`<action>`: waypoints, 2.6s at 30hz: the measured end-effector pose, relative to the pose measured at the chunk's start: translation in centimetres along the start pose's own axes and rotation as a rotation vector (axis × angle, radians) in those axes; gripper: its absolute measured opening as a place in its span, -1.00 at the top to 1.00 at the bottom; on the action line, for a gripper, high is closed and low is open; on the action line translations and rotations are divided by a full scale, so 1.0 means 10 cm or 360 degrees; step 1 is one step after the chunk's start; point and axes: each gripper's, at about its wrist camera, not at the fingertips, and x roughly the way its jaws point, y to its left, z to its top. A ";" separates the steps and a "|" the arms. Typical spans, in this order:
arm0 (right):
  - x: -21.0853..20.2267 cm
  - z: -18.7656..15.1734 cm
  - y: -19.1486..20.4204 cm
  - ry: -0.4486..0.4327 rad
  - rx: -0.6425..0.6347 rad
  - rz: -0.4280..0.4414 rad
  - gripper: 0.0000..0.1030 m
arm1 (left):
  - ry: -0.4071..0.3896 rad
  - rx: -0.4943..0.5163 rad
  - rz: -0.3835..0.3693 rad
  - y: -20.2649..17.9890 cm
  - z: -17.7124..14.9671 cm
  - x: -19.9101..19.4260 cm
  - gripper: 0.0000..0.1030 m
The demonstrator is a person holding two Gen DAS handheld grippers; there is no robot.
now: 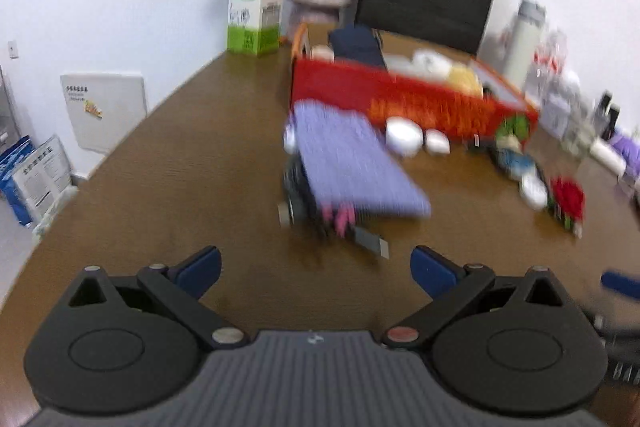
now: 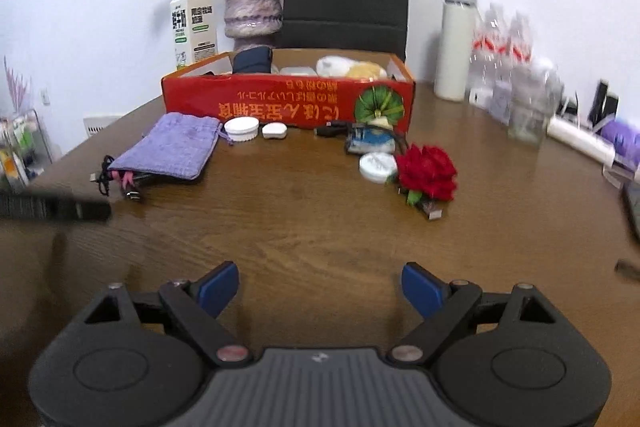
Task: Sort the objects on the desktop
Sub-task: 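Grasp the white round lid with the right tool while the left tool grasps the purple pouch, then carry the lid and purple pouch into the cardboard box and release both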
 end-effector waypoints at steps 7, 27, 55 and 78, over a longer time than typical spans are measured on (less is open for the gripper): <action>0.12 0.34 -0.03 -0.0054 -0.0009 0.0085 -0.35 | -0.0060 0.0179 0.0007 -0.13 0.65 0.53 -0.99; 1.75 1.36 0.66 0.0059 -0.0123 0.0251 0.24 | 0.0059 -0.0134 -0.0107 0.50 0.69 0.95 -0.39; -0.07 0.56 -0.09 -0.0293 0.0260 0.0306 0.25 | -0.0442 0.0035 -0.0402 -0.49 0.49 -0.67 0.95; 1.52 2.31 -0.27 -0.0045 0.0296 0.0323 0.25 | -0.0019 0.0078 -0.0065 -0.77 2.19 1.72 0.93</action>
